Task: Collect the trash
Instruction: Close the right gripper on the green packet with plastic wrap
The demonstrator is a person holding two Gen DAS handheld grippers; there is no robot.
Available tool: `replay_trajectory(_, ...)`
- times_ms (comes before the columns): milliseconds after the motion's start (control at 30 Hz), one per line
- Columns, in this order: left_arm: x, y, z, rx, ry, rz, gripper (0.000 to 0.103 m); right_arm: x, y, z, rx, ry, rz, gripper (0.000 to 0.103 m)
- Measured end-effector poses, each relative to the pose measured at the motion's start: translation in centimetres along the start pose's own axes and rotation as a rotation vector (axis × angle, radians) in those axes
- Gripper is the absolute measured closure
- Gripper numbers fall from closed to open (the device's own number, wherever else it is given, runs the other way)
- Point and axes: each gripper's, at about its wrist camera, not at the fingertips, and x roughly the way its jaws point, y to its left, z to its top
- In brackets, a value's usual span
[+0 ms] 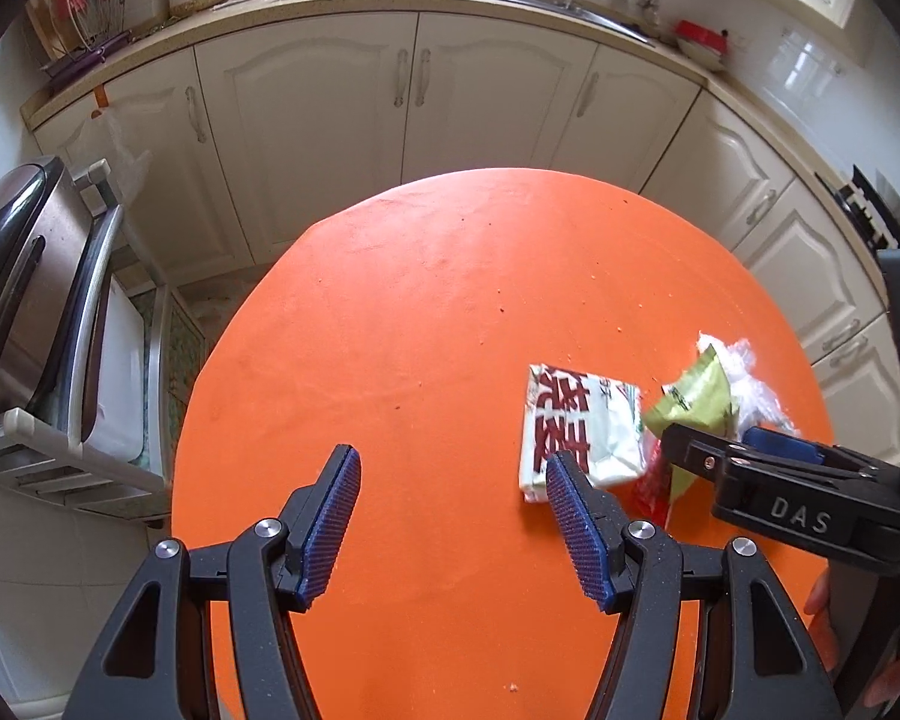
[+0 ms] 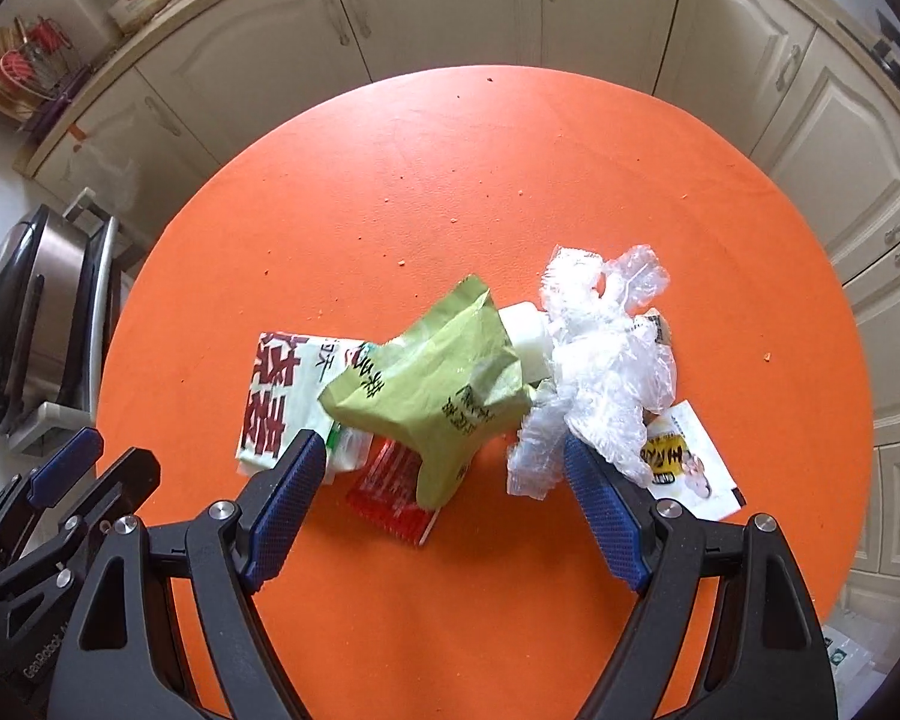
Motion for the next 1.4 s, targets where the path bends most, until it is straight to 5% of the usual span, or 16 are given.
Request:
replay_trajectory(167, 1.8, 0.2, 1.3, -0.004, 0.018, -0.007, 0.043, 1.9, -0.9, 1.5, 0.027, 0.036, 0.018, 0.022)
replay_trajectory(200, 2.1, 0.1, 1.5, -0.003, 0.022, -0.009, 0.043, 2.1, -1.1, 1.7, 0.03, 0.042, 0.027, 0.032)
replay_trajectory(333, 3.2, -0.3, 2.0, 0.003, 0.036, -0.016, 0.043, 2.0, -1.4, 2.0, 0.03, 0.041, 0.081, 0.049)
replay_trajectory(367, 3.3, -0.5, 2.1, 0.003, 0.04, -0.017, 0.043, 1.6, -1.5, 2.0, 0.018, 0.029, 0.073, 0.073)
replay_trajectory(467, 3.9, -1.3, 2.4, 0.012, 0.048, -0.025, 0.043, 0.8, -1.5, 1.7, -0.016, 0.025, 0.103, 0.081)
replay_trajectory(733, 4.6, -2.6, 2.7, 0.027, 0.057, -0.043, 0.043, 0.5, -2.9, 1.6, 0.021, 0.038, 0.12, 0.078)
replay_trajectory(900, 4.6, -2.1, 2.6, 0.023, 0.054, -0.034, 0.043, 0.4, -4.3, 3.0, 0.126, 0.025, 0.16, 0.035)
replay_trajectory(1267, 4.8, -1.1, 2.4, -0.008, 0.051, -0.031, 0.043, 1.8, -1.6, 4.7, 0.101, 0.017, 0.063, 0.036)
replay_trajectory(1400, 5.5, -1.0, 2.6, -0.014, 0.064, -0.032, 0.043, 1.7, 0.1, 4.9, 0.009, -0.06, -0.031, 0.06)
